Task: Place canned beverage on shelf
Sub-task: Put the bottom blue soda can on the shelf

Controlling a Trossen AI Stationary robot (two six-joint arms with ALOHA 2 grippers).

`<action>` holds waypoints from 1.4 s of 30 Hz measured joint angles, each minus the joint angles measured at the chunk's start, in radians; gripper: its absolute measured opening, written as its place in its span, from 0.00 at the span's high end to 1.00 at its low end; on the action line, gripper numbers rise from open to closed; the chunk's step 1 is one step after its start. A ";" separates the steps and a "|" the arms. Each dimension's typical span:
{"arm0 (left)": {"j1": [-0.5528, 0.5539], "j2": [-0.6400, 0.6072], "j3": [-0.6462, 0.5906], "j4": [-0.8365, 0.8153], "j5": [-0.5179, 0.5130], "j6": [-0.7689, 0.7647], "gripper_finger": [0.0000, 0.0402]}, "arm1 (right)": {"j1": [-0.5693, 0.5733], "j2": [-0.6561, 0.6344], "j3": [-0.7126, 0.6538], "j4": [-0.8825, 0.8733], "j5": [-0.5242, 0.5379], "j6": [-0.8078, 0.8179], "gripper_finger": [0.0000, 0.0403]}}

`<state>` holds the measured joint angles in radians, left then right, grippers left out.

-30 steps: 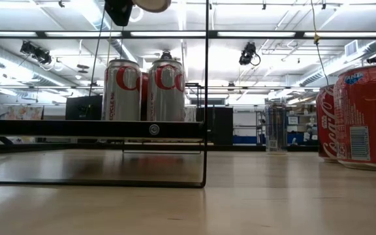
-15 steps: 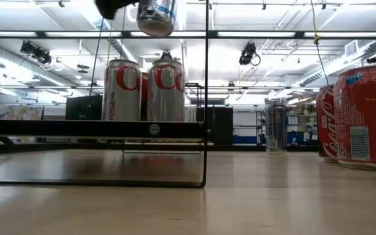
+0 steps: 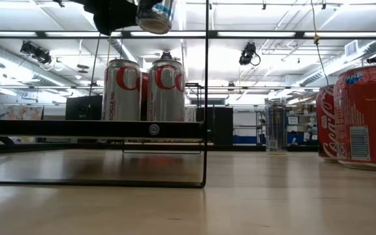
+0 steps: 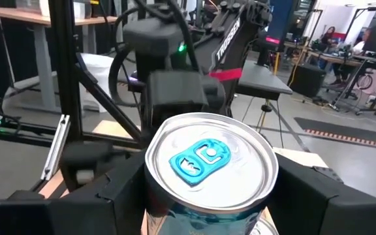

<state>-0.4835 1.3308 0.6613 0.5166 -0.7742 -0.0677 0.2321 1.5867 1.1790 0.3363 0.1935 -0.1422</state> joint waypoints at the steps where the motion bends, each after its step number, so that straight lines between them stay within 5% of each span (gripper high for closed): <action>1: 0.000 0.007 0.000 0.007 -0.009 0.000 0.20 | 0.000 0.000 0.000 0.000 0.000 0.000 0.35; 24: 0.008 0.014 0.008 0.018 -0.003 0.000 0.39 | 0.001 0.046 0.003 0.021 0.010 0.015 0.34; 31: -0.021 0.007 0.011 -0.015 -0.014 -0.018 0.40 | 0.004 0.033 0.002 -0.042 -0.038 0.021 0.21; 42: -0.151 -0.066 0.006 -0.327 -0.043 -0.240 0.40 | 0.035 -0.049 0.001 -0.324 -0.037 0.143 0.05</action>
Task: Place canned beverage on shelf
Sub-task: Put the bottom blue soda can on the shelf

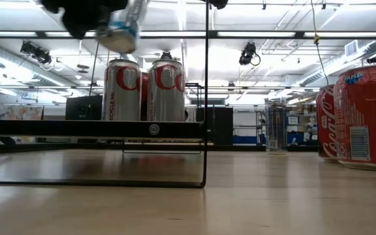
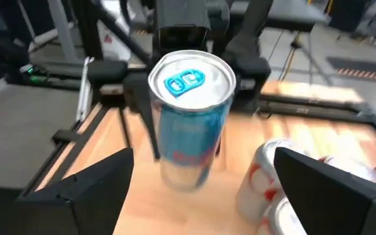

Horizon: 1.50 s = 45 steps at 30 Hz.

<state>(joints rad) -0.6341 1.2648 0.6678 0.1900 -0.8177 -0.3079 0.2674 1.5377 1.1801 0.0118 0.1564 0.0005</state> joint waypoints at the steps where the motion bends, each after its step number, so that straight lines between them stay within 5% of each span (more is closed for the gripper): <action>1: -0.020 0.000 -0.008 -0.005 -0.012 -0.016 0.40 | 0.007 -0.001 0.000 -0.016 0.004 0.006 0.05; 13: -0.155 -0.057 -0.159 0.067 -0.171 -0.170 0.40 | 0.047 -0.001 0.000 -0.036 0.086 0.001 0.06; 24: -0.137 -0.077 -0.129 0.158 -0.124 0.087 0.40 | 0.037 -0.001 0.000 -0.028 0.086 -0.002 0.06; 35: -0.135 -0.220 -0.117 0.193 -0.116 0.167 0.40 | 0.037 -0.001 0.000 -0.027 0.086 -0.002 0.06; 45: -0.166 -0.224 -0.121 -0.061 -0.082 0.052 0.40 | 0.037 -0.001 0.000 -0.027 0.086 -0.003 0.06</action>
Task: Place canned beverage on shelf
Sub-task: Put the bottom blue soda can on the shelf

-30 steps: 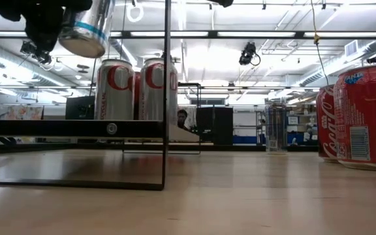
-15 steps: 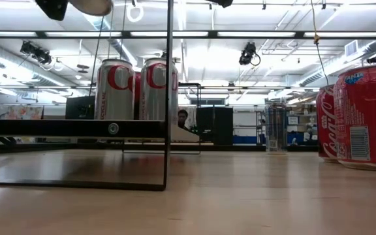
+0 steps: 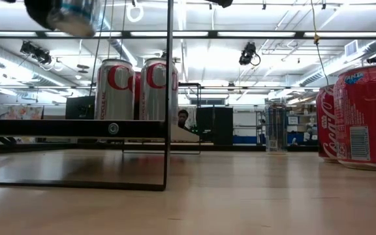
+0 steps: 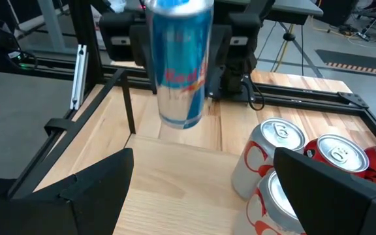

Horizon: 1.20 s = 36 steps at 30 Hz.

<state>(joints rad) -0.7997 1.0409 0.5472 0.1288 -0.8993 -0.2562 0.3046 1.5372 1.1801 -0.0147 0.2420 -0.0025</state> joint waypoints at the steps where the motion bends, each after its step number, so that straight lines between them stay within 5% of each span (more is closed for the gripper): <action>1: -0.008 0.000 0.000 -0.022 0.000 -0.017 0.40 | 0.000 0.000 0.000 0.000 0.000 0.000 0.06; 21: -0.106 -0.105 -0.057 -0.225 -0.032 -0.173 0.40 | 0.000 0.000 0.000 -0.001 -0.009 0.007 0.06; 30: -0.112 -0.193 -0.412 0.354 -0.046 -0.053 0.40 | 0.000 0.000 0.000 0.000 -0.010 0.008 0.06; 36: -0.056 -0.192 -0.504 0.489 0.018 -0.021 0.40 | -0.006 0.000 0.000 0.005 -0.010 0.006 0.06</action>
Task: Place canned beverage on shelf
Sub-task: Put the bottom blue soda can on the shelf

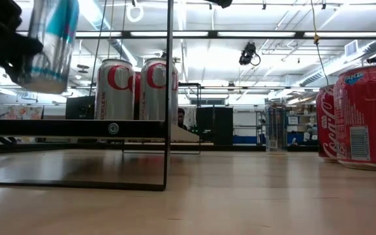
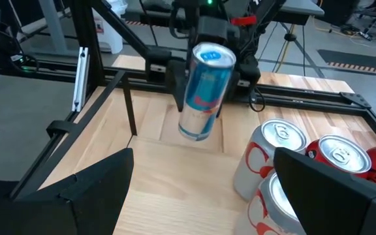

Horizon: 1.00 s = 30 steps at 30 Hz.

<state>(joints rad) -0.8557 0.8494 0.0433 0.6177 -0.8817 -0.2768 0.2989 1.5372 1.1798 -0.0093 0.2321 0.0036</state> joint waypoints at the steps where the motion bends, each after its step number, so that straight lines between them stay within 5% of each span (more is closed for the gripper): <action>1: 0.014 0.000 -0.003 -0.005 0.010 0.002 0.40 | -0.001 0.000 0.000 0.000 0.000 0.000 0.06; 20: 0.345 0.127 -0.003 0.157 0.411 0.109 0.40 | -0.006 0.000 -0.055 0.071 0.000 0.005 0.06; 30: 0.377 0.316 -0.003 0.341 0.431 0.141 0.40 | -0.006 0.001 -0.058 0.090 -0.024 0.001 0.06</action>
<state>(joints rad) -0.4782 1.1652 0.0406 0.9589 -0.4510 -0.1355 0.2932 1.5378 1.1217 0.0806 0.2081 0.0044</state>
